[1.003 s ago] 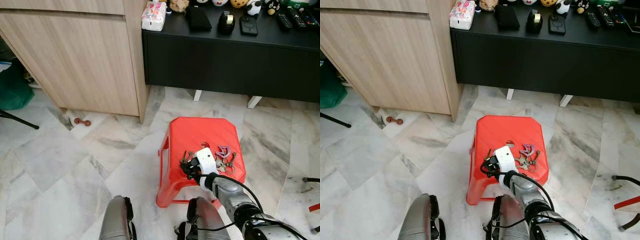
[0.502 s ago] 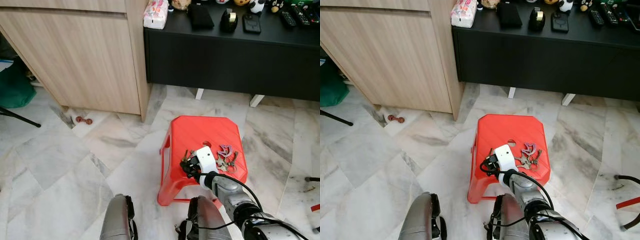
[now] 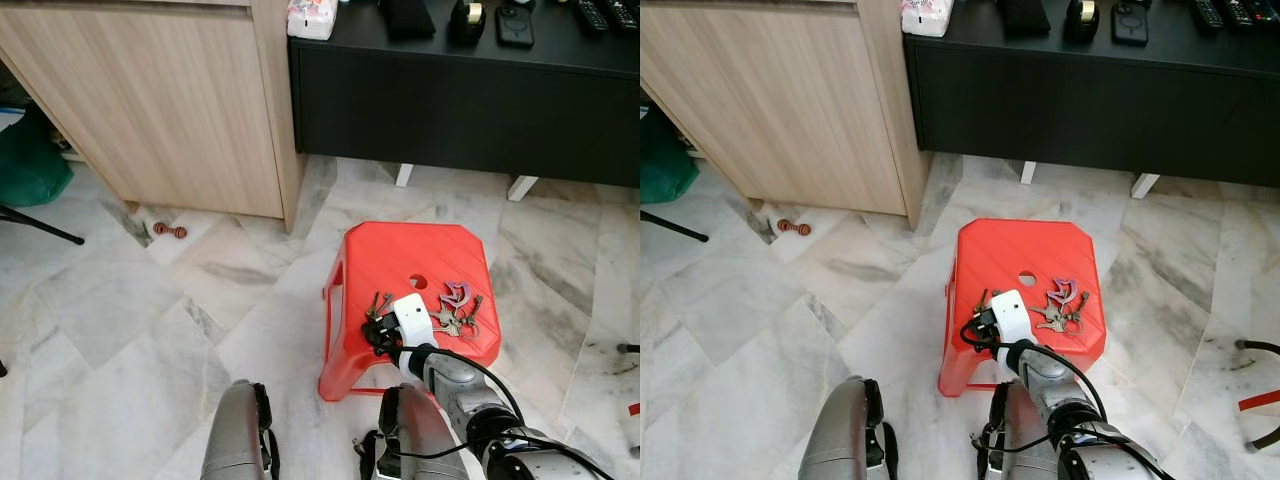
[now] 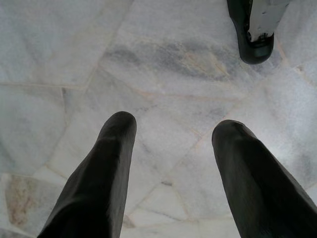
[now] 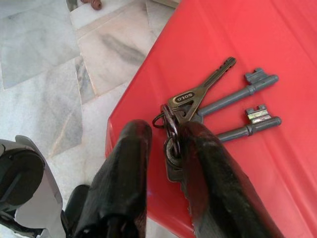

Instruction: Hang keys on a hook

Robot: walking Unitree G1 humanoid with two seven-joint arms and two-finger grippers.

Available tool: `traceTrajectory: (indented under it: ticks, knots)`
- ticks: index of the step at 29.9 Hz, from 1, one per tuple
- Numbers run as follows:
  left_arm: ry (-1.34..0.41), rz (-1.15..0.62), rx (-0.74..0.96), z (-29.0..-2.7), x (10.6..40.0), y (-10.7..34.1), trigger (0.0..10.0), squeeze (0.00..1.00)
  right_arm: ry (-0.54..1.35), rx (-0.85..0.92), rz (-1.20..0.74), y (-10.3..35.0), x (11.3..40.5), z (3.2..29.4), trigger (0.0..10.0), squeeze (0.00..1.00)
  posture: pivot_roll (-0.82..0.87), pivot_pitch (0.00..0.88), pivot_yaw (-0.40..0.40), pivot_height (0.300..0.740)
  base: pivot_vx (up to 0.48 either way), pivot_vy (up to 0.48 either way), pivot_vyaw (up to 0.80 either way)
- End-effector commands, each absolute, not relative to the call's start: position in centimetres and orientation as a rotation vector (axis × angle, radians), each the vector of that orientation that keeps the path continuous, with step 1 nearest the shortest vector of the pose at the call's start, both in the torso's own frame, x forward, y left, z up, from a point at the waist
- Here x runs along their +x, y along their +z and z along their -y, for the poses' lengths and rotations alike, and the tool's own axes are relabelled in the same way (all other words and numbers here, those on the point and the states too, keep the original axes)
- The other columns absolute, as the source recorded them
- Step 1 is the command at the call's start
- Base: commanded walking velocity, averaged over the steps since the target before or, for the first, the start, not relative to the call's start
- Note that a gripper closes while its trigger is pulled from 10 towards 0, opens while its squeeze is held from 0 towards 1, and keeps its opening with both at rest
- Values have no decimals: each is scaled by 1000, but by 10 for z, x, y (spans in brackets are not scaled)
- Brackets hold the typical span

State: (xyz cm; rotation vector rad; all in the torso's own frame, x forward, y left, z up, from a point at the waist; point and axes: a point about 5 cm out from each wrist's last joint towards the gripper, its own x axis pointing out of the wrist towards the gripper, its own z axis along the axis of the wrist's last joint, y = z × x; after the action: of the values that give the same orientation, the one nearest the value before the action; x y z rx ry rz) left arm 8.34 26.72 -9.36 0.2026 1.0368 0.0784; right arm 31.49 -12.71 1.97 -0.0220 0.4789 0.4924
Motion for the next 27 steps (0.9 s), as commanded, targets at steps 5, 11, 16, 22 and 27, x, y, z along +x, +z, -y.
traceTrajectory:
  ticks: [5,11,16,22,27]
  knots:
    - [59,-1096,217,-268,66,-97,10000,0,488,-3,-502,15,311,126,0,0,179,300,-14,594,0,0,0]
    - [60,-1092,218,-267,69,-97,10000,0,487,-7,-502,15,311,127,0,0,176,289,-18,594,0,0,0]
    - [61,-1090,218,-266,72,-97,10000,0,484,-11,-497,16,312,127,0,0,174,283,-21,594,0,0,0]
    - [63,-1081,220,-264,78,-97,10000,0,474,-11,-460,22,318,126,0,0,169,255,-28,594,0,0,0]
    - [68,-1068,220,-262,87,-96,10000,0,397,22,-396,33,326,131,0,0,161,225,-35,594,0,0,0]
